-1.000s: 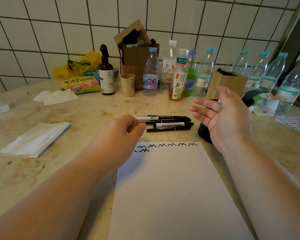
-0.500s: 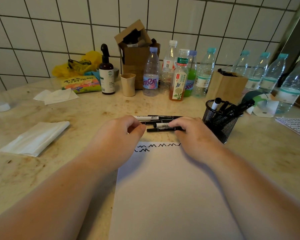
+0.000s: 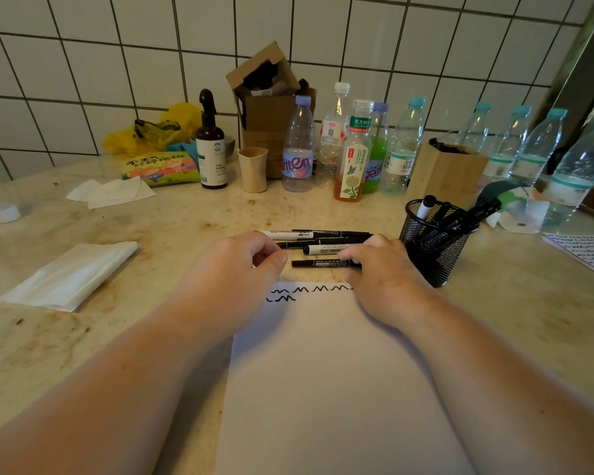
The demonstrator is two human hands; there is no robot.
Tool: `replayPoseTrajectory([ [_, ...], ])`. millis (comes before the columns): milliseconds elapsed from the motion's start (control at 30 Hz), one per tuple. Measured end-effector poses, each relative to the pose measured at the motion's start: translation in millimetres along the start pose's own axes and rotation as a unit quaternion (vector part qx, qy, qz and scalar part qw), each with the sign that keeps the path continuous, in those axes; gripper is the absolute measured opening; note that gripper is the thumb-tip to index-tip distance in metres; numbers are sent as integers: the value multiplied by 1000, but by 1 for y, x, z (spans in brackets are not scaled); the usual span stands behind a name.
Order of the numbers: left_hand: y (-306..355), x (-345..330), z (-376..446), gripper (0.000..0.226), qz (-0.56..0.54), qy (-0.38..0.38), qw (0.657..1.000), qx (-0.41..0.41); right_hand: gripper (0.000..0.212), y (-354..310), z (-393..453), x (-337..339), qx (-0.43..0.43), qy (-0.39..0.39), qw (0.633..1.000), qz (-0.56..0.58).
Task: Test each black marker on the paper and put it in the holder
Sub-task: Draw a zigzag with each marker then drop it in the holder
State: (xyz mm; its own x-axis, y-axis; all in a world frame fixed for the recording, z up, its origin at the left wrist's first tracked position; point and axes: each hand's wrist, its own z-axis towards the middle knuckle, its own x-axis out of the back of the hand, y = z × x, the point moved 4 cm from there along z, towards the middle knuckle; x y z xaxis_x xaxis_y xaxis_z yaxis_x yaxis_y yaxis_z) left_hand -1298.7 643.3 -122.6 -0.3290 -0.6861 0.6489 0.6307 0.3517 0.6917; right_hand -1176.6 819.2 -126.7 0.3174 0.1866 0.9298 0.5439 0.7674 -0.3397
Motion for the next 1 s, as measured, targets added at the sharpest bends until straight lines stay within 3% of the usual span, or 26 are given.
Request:
replayPoseTrajectory([
  [133,0,0,0,18,-3,-2,1000,-3,13,2,0,1,-4,26,999,23],
  [300,-1,-1,1,17,0,-14,1000,9,15,2,-1,0,11,27,999,32],
  [400,-1,0,1,17,11,-15,1000,13,15,3,-2,8,18,78,991,105],
  [467,0,1,1,17,19,-20,999,16,14,4,-4,13,20,102,973,205],
  [533,1,1,1,17,17,-34,999,13,11,0,-6,14,17,75,939,334],
  [633,9,-2,-3,19,1,-65,998,-9,9,-14,-13,12,15,-14,827,561],
  [733,15,-4,-7,20,0,-95,995,-34,5,-25,-20,11,13,-83,758,647],
  [833,18,-6,-8,25,22,-117,992,-45,24,-28,-23,12,4,-112,745,657],
  [1000,27,-3,-12,23,-13,-131,989,-66,22,-32,-28,12,12,-115,769,629],
])
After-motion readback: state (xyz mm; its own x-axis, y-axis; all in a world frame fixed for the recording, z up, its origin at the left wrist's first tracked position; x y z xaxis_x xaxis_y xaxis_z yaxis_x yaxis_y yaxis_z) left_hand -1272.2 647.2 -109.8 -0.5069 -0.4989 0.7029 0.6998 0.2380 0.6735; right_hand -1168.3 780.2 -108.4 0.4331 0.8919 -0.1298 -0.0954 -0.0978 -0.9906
